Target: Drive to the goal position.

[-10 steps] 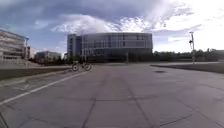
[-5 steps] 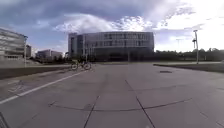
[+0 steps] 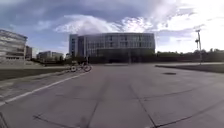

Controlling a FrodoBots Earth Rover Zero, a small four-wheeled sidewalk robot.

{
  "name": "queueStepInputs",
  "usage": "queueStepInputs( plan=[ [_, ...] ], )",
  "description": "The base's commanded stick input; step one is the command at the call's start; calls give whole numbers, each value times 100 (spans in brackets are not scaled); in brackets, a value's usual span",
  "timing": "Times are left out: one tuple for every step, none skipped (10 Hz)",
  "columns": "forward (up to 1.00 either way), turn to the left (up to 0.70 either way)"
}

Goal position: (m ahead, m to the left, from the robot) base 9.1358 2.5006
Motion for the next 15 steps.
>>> queueStepInputs(
  plan=[
    [70,-14],
    [70,-14],
    [70,-14],
    [70,-14],
    [70,-14],
    [70,-14],
    [70,-14],
    [70,-14],
    [70,-14],
    [70,-14],
    [70,-14],
    [70,-14],
    [70,-14],
    [70,-14],
    [70,-14]
  ],
)
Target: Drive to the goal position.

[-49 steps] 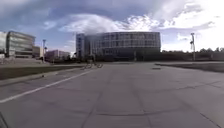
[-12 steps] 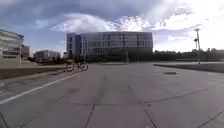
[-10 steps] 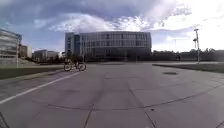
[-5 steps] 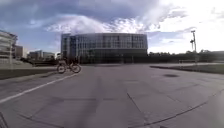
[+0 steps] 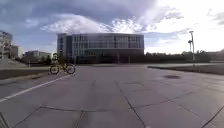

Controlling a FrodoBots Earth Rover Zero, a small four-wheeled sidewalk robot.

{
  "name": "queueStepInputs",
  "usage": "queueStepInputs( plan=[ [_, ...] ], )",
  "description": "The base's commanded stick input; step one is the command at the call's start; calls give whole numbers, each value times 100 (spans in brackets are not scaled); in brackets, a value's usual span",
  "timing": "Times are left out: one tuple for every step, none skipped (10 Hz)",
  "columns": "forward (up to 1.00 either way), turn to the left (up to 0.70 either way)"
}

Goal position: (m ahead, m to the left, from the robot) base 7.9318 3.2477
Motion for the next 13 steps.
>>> queueStepInputs(
  plan=[
    [70,-14],
    [70,-14],
    [70,-14],
    [70,-14],
    [70,-14],
    [70,-14],
    [70,-14],
    [70,-14],
    [70,-14],
    [70,-14],
    [70,-14],
    [70,-14],
    [70,-14]
  ],
)
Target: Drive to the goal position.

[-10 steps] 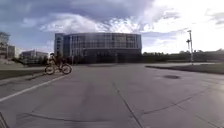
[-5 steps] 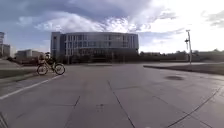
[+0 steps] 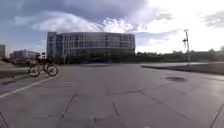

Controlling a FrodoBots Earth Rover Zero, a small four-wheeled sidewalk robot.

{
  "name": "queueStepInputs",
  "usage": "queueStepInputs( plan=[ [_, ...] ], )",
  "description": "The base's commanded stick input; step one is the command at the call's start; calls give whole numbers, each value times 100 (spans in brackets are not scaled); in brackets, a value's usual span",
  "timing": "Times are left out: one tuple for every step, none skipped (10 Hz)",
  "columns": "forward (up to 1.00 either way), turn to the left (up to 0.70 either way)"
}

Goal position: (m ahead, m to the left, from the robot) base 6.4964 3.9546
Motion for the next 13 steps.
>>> queueStepInputs(
  plan=[
    [70,-14],
    [70,-14],
    [70,-14],
    [70,-14],
    [70,-14],
    [70,0],
    [70,0],
    [70,0],
    [70,9],
    [70,14],
    [70,14],
    [70,14],
    [70,14]
  ],
)
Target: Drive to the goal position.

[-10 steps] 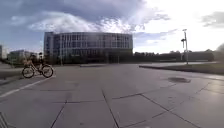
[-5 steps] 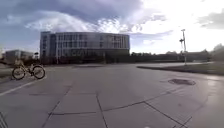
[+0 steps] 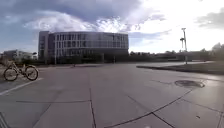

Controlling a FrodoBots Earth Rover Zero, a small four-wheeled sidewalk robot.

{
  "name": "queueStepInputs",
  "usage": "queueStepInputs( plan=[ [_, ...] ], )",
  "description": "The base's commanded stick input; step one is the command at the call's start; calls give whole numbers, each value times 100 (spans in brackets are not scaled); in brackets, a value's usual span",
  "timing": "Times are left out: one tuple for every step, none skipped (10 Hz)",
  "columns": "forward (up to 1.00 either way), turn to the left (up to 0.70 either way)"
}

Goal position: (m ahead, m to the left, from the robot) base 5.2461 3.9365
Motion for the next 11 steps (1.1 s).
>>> queueStepInputs(
  plan=[
    [70,14],
    [70,14],
    [70,14],
    [70,14],
    [70,14],
    [70,14],
    [70,14],
    [70,14],
    [70,14],
    [70,14],
    [70,14]
  ],
)
